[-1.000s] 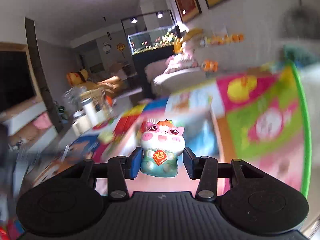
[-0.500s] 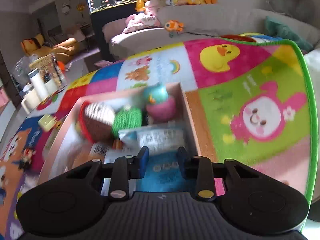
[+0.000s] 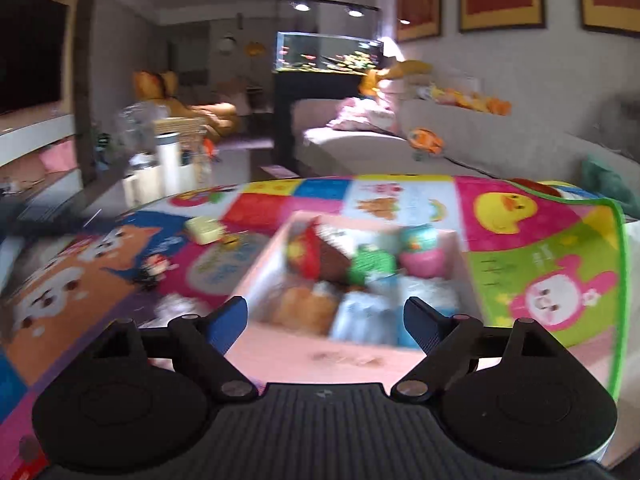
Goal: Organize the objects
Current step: 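Grasp the yellow square charm keychain from the mat with the left tool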
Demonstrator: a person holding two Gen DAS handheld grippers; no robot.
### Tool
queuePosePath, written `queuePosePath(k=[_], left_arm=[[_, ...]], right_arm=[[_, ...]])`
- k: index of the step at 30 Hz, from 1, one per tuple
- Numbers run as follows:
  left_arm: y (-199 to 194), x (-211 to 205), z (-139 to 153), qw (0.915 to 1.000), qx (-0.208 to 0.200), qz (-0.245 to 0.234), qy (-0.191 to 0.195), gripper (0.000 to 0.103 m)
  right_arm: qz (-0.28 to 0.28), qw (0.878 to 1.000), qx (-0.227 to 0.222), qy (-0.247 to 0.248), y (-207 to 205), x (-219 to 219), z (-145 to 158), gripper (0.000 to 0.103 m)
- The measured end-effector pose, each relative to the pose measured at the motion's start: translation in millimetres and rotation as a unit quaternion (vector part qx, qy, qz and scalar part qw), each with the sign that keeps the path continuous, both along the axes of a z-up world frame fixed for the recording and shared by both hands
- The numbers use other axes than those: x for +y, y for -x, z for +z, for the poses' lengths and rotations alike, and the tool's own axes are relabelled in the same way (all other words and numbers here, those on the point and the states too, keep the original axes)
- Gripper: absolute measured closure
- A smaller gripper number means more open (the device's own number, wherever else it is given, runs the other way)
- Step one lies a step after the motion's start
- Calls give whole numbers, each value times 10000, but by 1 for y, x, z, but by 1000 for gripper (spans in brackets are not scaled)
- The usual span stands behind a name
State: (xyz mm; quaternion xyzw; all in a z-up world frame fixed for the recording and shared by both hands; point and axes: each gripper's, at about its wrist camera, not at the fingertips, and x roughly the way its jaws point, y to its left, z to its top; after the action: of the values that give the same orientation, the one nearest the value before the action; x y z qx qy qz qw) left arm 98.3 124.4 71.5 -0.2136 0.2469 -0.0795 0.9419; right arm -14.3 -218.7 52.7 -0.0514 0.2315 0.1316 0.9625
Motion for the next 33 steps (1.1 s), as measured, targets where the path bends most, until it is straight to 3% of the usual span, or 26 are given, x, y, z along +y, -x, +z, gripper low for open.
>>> queuePosePath(k=[2, 7, 13, 18, 24, 27, 30, 33], left_arm=[[-38, 1, -2, 9993, 266, 133, 238, 61], [-110, -17, -18, 9978, 607, 268, 31, 61], [-142, -46, -41, 9921, 1168, 24, -454, 62], [-109, -67, -41, 9837, 1409, -965, -569, 62], [-30, -85, -43, 9653, 1528, -1943, -841, 69], [10, -82, -40, 9597, 1482, -2288, -685, 69], [45, -69, -28, 9677, 1140, -2166, -603, 69], [55, -49, -18, 9805, 933, -1669, -453, 69]], right_arm=[[26, 10000, -70, 51, 9, 7, -12, 17], [9, 9996, 120, -271, 17, 8, -38, 17], [-84, 9974, 39, -709, 20, -6, -41, 8], [-102, 9963, 97, -848, 18, -11, -41, 8], [-90, 9964, 195, -819, 17, -9, -41, 1], [-98, 9966, 205, -790, 17, -8, -42, 0], [-99, 9972, 252, -700, 17, -4, -42, 0], [-143, 9983, 267, -499, 17, 2, -42, 0]])
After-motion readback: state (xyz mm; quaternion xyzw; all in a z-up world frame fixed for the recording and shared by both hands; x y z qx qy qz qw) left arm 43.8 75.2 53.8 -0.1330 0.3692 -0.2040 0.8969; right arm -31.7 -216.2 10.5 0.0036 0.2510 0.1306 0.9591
